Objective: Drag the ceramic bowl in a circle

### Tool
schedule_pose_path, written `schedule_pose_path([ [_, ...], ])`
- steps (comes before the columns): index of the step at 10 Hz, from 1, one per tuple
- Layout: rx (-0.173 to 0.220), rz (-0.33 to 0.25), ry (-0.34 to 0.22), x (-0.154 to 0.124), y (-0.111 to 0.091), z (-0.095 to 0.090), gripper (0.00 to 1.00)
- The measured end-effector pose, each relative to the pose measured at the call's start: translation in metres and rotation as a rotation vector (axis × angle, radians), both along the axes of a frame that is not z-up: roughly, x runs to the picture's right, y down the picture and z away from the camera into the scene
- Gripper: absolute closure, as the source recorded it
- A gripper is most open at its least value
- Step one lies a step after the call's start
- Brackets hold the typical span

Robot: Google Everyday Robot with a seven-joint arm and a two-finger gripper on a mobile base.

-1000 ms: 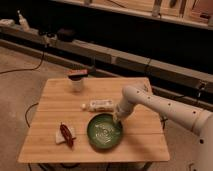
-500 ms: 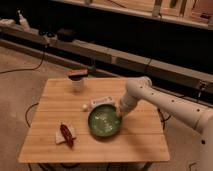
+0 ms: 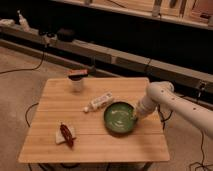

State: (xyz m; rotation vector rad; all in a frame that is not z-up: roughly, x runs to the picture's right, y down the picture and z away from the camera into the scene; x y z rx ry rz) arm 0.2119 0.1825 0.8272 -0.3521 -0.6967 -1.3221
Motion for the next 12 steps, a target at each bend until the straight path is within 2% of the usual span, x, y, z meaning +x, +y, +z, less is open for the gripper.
schedule_pose_path([
  [2, -0.015, -0.066, -0.009, -0.007, 0.019, -0.037, 0.98],
  [3, -0.040, -0.114, -0.035, -0.021, 0.036, -0.052, 0.98],
  [5, -0.079, -0.181, -0.112, -0.061, 0.063, -0.064, 0.98],
  [7, -0.088, -0.209, -0.196, -0.117, 0.071, -0.051, 0.98],
  [9, -0.065, -0.187, -0.233, -0.156, 0.054, -0.023, 0.98],
  [10, -0.044, -0.156, -0.231, -0.164, 0.037, -0.005, 0.98],
  [11, -0.019, -0.104, -0.205, -0.157, 0.013, 0.017, 0.98],
  [12, -0.003, -0.061, -0.174, -0.142, -0.002, 0.031, 0.98],
])
